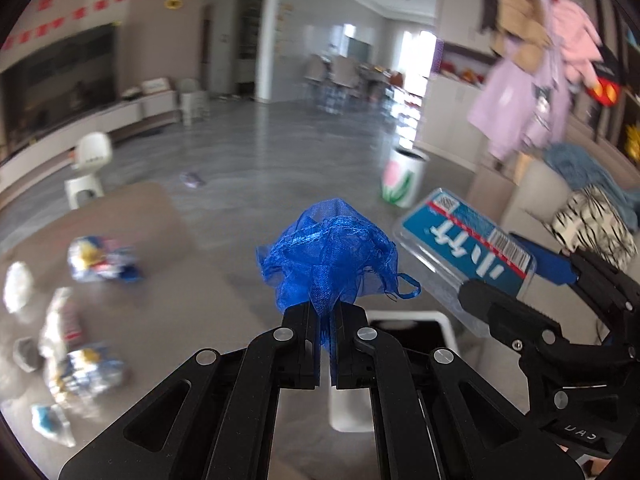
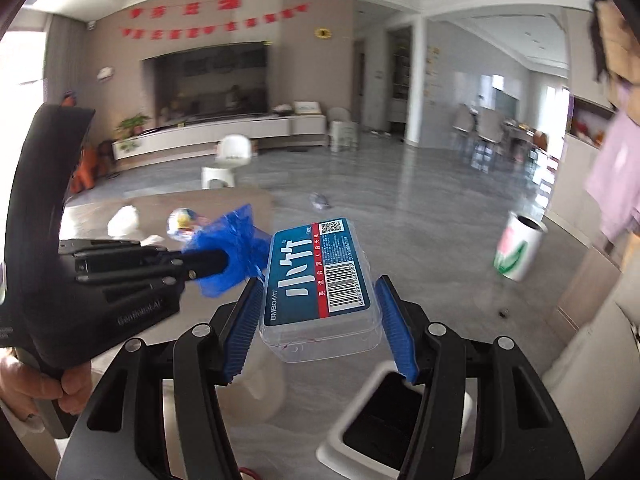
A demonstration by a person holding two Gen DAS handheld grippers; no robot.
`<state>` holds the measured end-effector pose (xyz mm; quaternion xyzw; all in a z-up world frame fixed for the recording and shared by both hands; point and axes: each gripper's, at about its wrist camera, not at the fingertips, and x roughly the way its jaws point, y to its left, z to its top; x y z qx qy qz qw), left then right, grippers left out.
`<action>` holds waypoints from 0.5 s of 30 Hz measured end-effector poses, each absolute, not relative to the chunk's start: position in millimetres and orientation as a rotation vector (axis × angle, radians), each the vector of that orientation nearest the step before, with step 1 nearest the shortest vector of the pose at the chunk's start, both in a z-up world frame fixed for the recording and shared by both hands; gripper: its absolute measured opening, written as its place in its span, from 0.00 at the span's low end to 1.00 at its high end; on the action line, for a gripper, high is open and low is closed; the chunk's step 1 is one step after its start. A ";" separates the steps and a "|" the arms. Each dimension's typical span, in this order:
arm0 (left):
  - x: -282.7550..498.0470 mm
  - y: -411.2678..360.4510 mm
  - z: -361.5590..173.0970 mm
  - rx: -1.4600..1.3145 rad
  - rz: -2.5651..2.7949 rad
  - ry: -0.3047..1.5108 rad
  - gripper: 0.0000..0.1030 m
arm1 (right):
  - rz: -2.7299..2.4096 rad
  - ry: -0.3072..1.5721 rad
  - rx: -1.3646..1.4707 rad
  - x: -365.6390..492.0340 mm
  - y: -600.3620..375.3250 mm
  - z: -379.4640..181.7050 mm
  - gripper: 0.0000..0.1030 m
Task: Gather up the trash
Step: 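Carry the mesh bag and bottle over the white bin with both tools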
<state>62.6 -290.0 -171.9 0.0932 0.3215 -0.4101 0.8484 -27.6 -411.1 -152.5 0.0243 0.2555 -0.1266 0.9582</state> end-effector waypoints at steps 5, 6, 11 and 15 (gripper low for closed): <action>39.1 -343.1 -194.4 0.251 -0.981 0.719 0.02 | -0.363 0.538 0.111 -54.5 -452.7 -177.0 0.57; 35.4 -353.1 -200.2 0.263 -0.999 0.727 0.02 | -0.381 0.544 0.122 -58.2 -459.6 -181.9 0.57; 24.3 -388.3 -225.2 0.312 -1.049 0.774 0.02 | -0.441 0.591 0.165 -68.4 -491.3 -208.3 0.57; 23.1 -412.6 -246.8 0.346 -1.070 0.822 0.02 | -0.469 0.609 0.174 -81.1 -509.4 -227.4 0.57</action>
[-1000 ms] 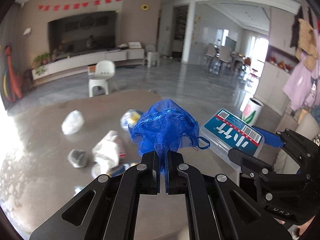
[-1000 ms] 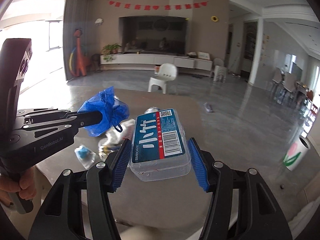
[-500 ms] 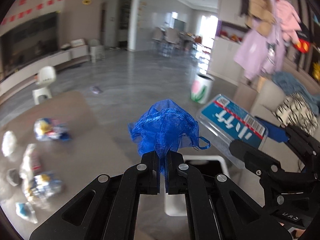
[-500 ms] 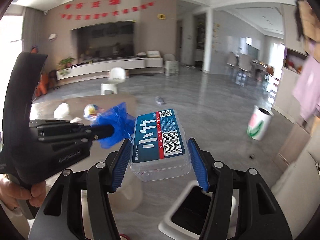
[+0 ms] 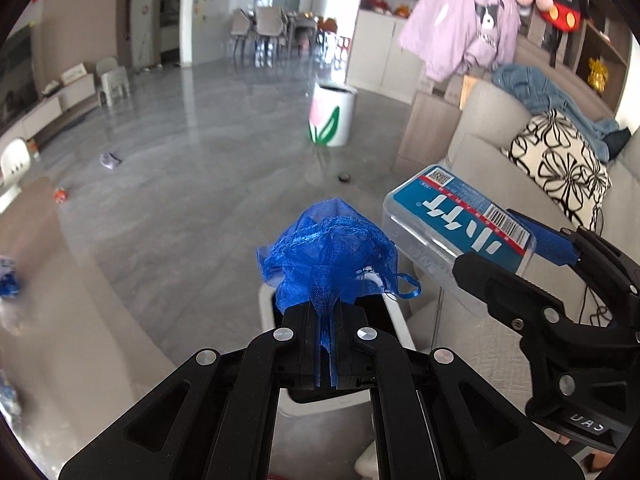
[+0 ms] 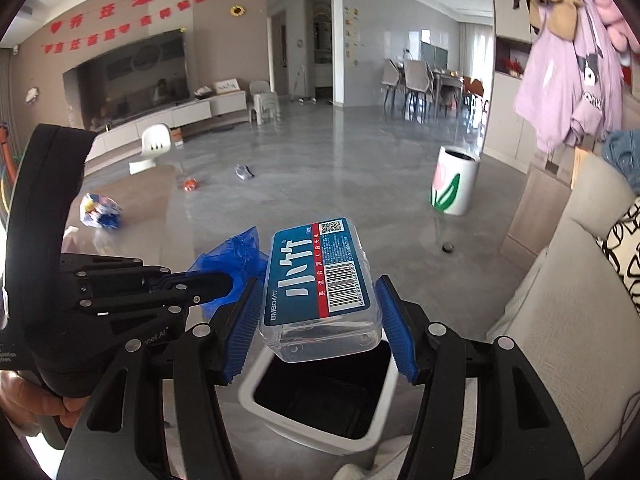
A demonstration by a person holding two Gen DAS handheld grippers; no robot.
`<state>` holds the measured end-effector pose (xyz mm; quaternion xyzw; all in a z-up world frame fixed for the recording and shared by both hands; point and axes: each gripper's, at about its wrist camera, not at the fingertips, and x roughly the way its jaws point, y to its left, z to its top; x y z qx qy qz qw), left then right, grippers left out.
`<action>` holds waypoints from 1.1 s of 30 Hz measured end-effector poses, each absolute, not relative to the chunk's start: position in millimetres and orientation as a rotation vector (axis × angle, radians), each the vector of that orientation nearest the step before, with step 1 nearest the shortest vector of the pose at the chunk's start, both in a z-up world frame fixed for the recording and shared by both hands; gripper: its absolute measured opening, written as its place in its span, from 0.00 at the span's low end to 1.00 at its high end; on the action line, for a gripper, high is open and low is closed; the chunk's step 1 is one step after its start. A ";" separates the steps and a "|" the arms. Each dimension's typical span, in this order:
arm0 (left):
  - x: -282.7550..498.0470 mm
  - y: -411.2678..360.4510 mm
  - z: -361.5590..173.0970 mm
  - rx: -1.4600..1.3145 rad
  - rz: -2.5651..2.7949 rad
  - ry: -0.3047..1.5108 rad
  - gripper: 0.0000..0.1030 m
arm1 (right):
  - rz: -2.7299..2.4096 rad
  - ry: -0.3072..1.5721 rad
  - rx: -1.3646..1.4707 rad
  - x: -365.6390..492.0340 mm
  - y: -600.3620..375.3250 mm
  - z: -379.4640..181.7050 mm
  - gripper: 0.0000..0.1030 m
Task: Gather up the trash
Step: 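Carry the mesh bag and bottle over the white bin with both tools, then open the left tool over the bin while the right tool releases the bottle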
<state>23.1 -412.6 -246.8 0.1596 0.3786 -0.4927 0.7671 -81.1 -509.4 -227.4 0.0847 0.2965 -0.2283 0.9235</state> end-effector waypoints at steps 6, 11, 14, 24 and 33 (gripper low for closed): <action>15.7 -444.5 -275.6 0.391 -1.114 0.879 0.03 | -0.499 0.633 0.214 -97.2 -540.1 -250.3 0.57; 9.4 -479.2 -319.7 0.558 -1.075 0.944 0.94 | -0.531 0.663 0.250 -104.1 -554.9 -267.8 0.57; 5.4 -483.2 -328.4 0.580 -1.071 0.920 0.94 | -0.535 0.675 0.262 -106.5 -560.2 -276.0 0.57; 31.4 -476.8 -329.5 0.615 -0.914 0.857 0.94 | -0.495 0.716 0.303 -83.8 -569.4 -299.4 0.57; 69.5 -448.5 -315.1 0.517 -0.795 0.839 0.94 | -0.443 0.798 0.316 -45.4 -568.2 -333.3 0.58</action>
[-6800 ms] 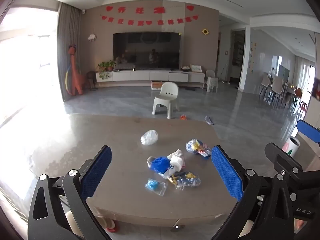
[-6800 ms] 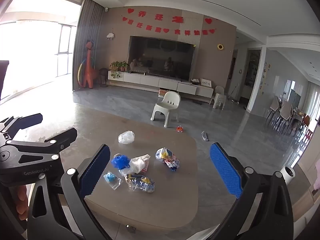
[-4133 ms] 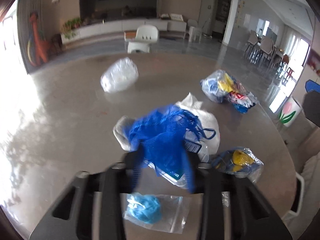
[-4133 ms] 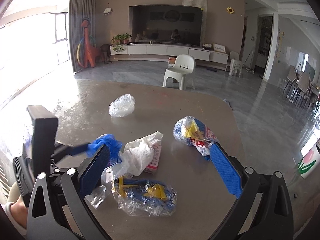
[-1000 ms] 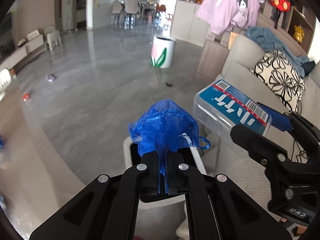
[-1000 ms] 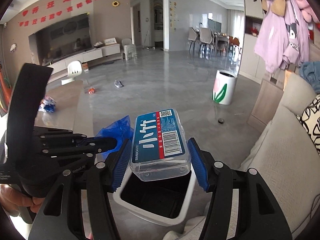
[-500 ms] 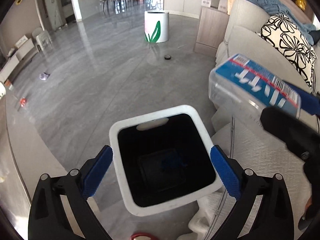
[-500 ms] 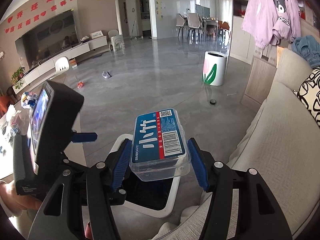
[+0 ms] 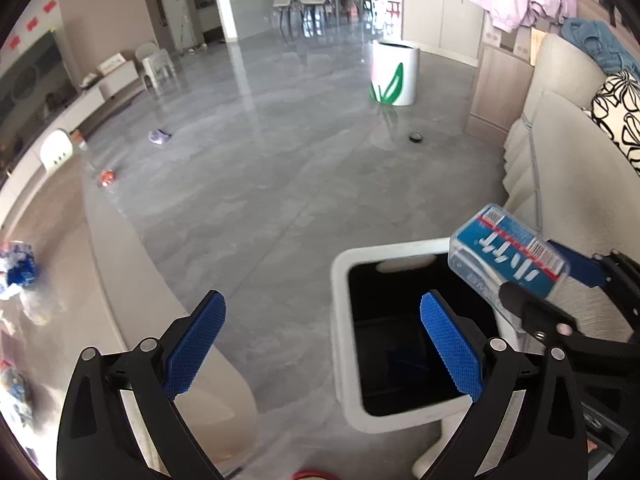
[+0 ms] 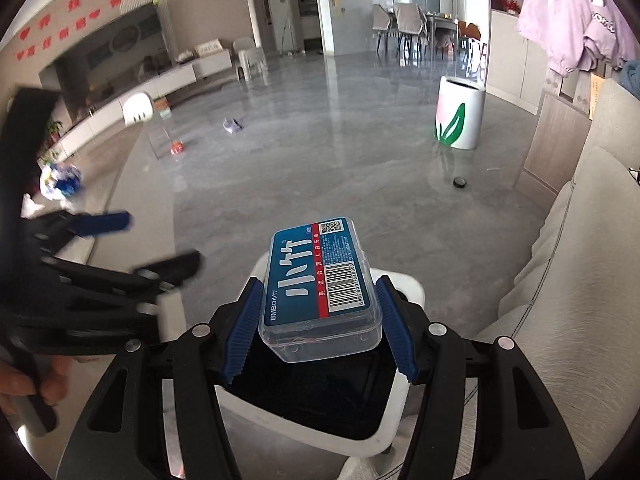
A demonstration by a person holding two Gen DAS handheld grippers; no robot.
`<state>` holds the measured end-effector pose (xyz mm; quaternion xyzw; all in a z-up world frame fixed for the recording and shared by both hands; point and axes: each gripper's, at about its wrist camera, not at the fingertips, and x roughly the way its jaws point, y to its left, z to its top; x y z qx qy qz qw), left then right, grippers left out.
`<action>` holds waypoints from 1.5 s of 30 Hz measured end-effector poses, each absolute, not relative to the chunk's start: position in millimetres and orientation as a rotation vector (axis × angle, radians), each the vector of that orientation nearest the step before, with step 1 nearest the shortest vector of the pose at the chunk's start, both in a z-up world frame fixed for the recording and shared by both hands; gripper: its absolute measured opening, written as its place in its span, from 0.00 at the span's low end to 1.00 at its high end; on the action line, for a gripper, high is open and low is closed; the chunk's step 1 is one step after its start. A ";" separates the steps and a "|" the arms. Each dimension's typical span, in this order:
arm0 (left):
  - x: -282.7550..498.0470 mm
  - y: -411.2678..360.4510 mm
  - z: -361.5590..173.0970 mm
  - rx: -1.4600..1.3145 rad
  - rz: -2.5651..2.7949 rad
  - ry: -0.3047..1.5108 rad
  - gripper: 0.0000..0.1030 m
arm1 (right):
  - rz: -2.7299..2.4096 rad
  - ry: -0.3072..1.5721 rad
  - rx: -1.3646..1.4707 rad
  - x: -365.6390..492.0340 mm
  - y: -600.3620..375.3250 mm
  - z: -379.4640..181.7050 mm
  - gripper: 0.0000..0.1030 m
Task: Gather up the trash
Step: 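Open the left tool over the bin while the right tool releases the bottle, then return both open tools to the table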
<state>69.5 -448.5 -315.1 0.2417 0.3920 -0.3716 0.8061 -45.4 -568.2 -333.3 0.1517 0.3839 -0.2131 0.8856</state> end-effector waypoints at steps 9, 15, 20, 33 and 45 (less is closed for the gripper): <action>77.6 -417.1 -295.9 0.451 -0.756 0.824 0.94 | -0.414 0.840 0.365 -41.8 -571.1 -337.4 0.96; 86.2 -375.7 -267.8 0.378 -0.710 0.781 0.94 | -0.379 0.663 0.278 -39.9 -543.5 -273.6 0.96; 95.7 -329.7 -244.7 0.316 -0.634 0.740 0.94 | -0.304 0.575 0.209 -24.3 -508.5 -235.4 0.96; 131.6 -173.5 -223.6 0.161 -0.347 0.697 0.95 | 0.032 0.498 0.076 54.0 -378.6 -197.0 0.96; 151.4 -47.4 -238.4 0.067 -0.154 0.713 0.95 | 0.253 0.490 0.011 106.1 -262.7 -190.7 0.96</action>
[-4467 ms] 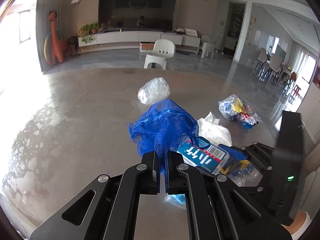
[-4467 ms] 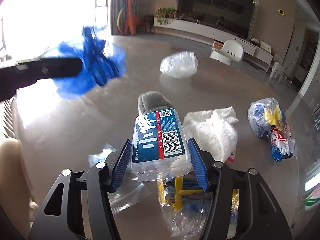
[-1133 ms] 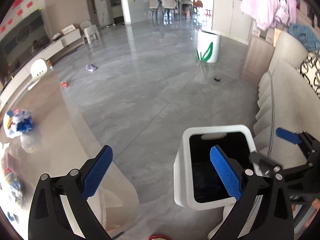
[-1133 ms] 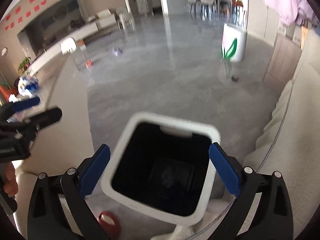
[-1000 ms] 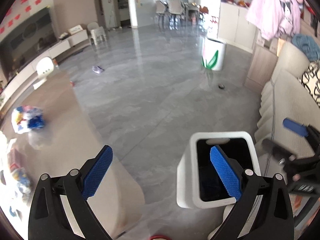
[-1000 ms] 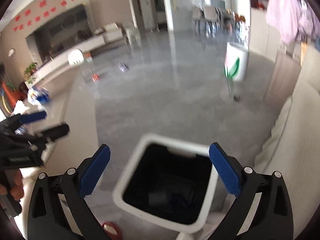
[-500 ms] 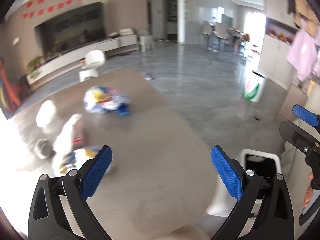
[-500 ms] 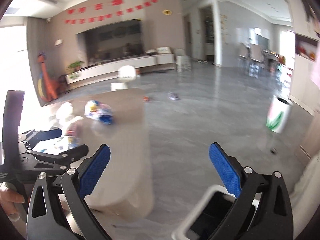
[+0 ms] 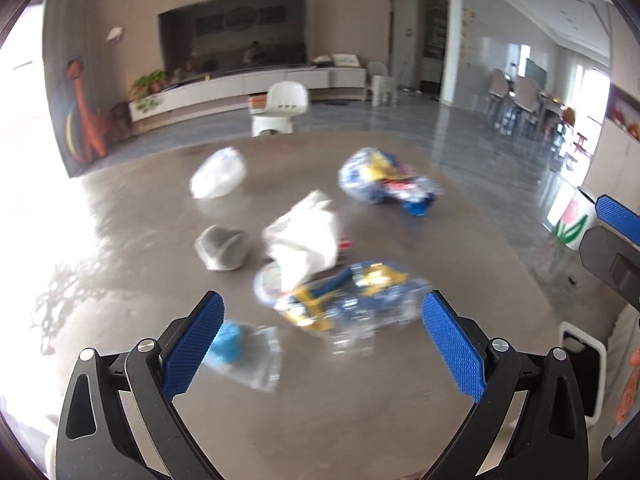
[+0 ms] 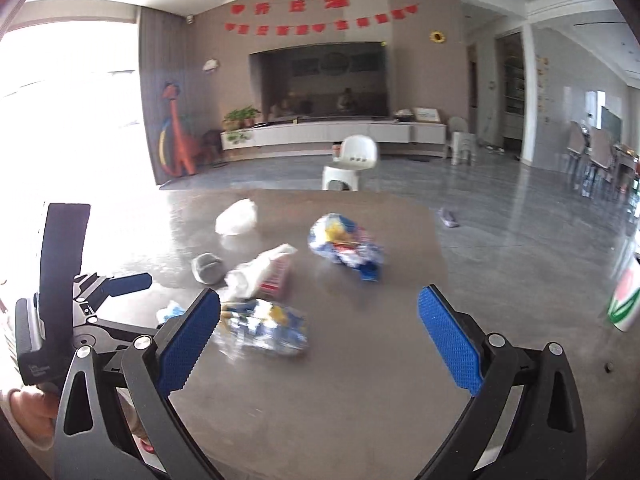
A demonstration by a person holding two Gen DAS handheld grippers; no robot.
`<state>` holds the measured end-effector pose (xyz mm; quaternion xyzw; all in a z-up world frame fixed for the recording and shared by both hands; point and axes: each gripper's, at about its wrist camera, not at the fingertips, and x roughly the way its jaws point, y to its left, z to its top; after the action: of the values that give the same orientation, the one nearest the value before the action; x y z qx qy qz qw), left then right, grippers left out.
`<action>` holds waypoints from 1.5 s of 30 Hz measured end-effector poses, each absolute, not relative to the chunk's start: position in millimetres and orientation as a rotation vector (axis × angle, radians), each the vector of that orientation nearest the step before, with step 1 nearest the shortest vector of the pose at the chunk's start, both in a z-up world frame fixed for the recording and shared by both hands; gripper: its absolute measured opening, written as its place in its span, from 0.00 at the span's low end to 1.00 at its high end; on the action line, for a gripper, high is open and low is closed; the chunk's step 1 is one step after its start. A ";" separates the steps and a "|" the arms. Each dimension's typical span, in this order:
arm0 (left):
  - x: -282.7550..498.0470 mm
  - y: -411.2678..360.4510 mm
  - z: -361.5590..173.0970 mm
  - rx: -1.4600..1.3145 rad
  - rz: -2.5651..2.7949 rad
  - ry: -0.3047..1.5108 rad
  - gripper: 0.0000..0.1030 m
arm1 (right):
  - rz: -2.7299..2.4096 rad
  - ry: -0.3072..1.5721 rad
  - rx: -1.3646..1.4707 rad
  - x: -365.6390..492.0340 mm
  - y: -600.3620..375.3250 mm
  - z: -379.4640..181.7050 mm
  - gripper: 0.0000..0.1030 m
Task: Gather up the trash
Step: 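Return both open tools to the table, then grasp the blue item in clear bag with left tool while right grasps yellow-blue bag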
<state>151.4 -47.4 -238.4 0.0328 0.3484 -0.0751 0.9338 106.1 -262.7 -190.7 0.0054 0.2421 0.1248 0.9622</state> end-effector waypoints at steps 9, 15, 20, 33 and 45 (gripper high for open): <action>182.6 9.6 -278.6 0.033 -0.084 0.771 0.95 | 0.288 0.543 -0.038 138.9 -206.5 -207.1 0.96; 200.3 21.2 -317.4 0.025 -0.085 0.872 0.79 | 0.293 0.586 -0.077 154.5 -186.1 -222.0 0.96; 197.1 7.0 -327.0 0.096 -0.141 0.878 0.63 | 0.296 0.605 -0.090 159.9 -177.7 -227.9 0.96; 181.5 26.5 -293.8 0.015 -0.160 0.792 0.35 | 0.222 0.774 -0.056 194.5 -165.4 -266.4 0.96; 185.4 22.7 -292.8 0.015 -0.160 0.776 0.35 | 0.197 0.926 -0.094 223.3 -156.2 -309.5 0.96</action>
<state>185.4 22.7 -292.8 0.0074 0.3778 -0.0781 0.9226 223.3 -156.2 -309.5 -0.0454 0.4458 0.0949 0.8889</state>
